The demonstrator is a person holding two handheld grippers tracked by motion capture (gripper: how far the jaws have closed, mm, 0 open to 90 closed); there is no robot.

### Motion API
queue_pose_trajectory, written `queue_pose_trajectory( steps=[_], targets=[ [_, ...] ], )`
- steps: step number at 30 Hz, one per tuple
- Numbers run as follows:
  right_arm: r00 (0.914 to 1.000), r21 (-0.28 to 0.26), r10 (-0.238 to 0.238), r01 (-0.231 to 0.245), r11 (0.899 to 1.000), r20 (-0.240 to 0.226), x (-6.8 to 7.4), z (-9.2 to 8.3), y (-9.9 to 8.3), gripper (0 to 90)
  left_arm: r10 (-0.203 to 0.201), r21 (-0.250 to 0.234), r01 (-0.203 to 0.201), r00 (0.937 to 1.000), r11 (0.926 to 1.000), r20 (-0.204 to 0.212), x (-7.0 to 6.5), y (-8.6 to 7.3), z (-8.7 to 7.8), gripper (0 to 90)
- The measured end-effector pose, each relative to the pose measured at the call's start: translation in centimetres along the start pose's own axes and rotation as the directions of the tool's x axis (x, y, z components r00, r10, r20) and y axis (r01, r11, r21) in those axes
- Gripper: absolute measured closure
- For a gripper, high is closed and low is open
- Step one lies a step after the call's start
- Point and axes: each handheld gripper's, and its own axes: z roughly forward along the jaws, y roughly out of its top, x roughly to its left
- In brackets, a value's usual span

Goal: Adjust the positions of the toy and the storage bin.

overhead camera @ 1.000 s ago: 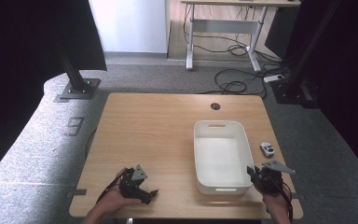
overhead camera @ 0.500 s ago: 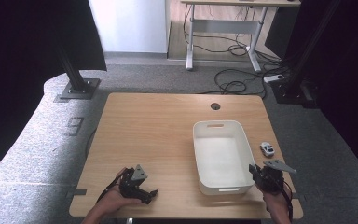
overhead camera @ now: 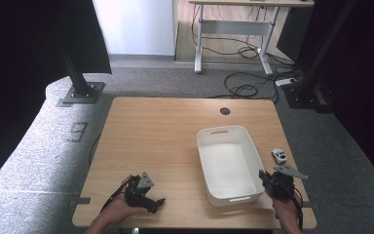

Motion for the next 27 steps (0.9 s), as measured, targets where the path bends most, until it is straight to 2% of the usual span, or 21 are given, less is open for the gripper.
queue_pose_trajectory(
  steps=[9, 27],
  targets=[
    [0.9998, -0.007, -0.015, 0.015, 1.0, 0.013, 0.6, 0.5, 0.2, 84.3, 0.0, -0.001, 0.0, 1.0, 1.0, 0.0, 0.0, 0.0, 0.0, 0.0],
    [0.9996, -0.017, -0.014, 0.014, 1.0, 0.025, 1.7, 1.3, 0.6, 84.2, -0.001, 0.0, 0.001, 1.0, 1.0, -0.001, 0.0, 0.0, 0.0, 0.0]
  ],
)
